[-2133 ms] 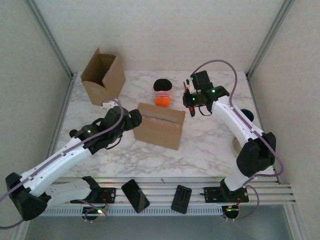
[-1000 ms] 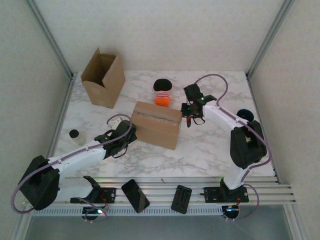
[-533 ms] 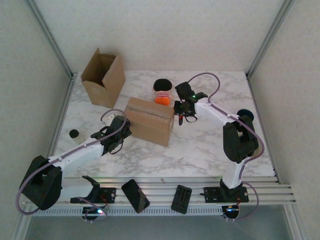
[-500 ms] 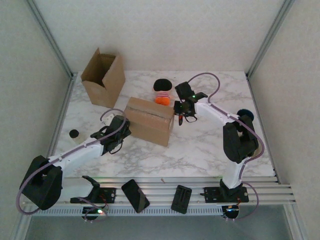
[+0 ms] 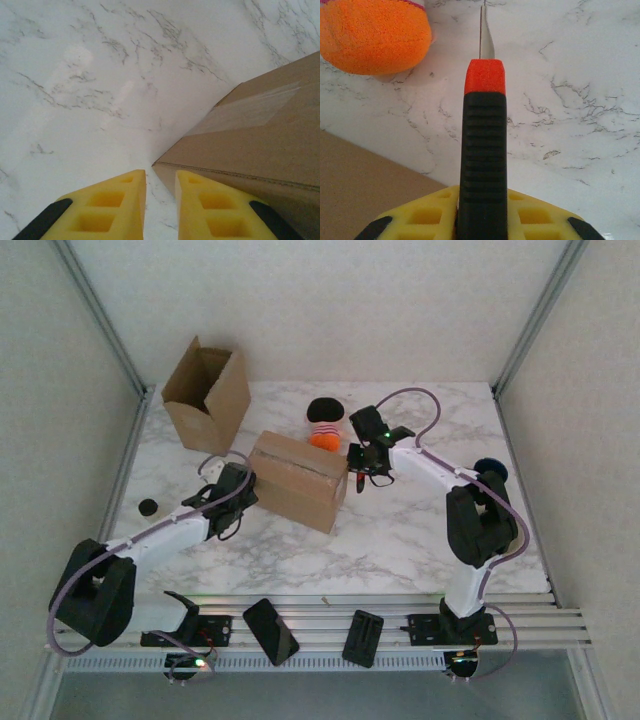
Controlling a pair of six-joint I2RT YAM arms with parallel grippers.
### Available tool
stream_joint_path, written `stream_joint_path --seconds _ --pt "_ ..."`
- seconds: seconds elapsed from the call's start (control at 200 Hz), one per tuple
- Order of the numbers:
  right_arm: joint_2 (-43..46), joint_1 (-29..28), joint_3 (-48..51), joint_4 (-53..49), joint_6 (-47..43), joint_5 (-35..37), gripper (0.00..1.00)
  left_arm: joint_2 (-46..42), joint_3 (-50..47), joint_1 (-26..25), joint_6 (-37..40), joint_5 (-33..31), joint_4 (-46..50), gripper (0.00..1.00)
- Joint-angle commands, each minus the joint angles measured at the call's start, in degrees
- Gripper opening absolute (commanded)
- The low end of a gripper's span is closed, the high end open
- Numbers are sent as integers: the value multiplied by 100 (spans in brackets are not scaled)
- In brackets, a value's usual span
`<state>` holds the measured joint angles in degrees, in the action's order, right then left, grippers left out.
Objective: Unpack the express box
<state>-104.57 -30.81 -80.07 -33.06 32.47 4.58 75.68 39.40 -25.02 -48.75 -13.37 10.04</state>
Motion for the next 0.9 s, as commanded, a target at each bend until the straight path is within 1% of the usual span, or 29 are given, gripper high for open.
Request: stream_joint_path --seconds 0.0,0.135,0.18,0.205,0.25,0.285,0.325,0.381,0.471,0.551,0.606,0.741,0.896 --pt "181 -122 129 -94 75 -37 0 87 256 48 158 -143 -169 21" --pt "227 -122 152 -129 67 8 0 55 353 49 190 -217 -25 22" --pt "242 -120 162 -145 58 41 0 -16 386 49 178 -249 104 24" --pt "249 -119 158 -176 43 65 0 -76 413 49 173 -288 232 27" --pt "253 -113 142 -235 2 138 0 -212 476 49 149 -392 487 36" --pt "274 -94 136 -289 -36 187 0 -358 522 49 147 -492 708 46" --pt "316 -47 151 -321 -80 241 0 -550 591 49 166 -650 991 60" --pt "407 48 225 -333 -117 263 0 -812 727 49 212 -841 1401 74" --pt "649 231 448 -298 -168 287 0 -1071 1070 58 370 -1019 1922 88" --pt "916 374 679 -264 -211 280 0 -1183 1319 58 560 -922 1989 99" --pt "1098 442 840 -245 -238 264 0 -1205 1431 58 738 -749 1817 100" --pt "1453 505 1122 -219 -301 246 0 -1039 1557 58 1141 -263 953 100" --pt "1639 530 1257 -183 -311 176 0 -288 1887 74 1465 -393 399 100"
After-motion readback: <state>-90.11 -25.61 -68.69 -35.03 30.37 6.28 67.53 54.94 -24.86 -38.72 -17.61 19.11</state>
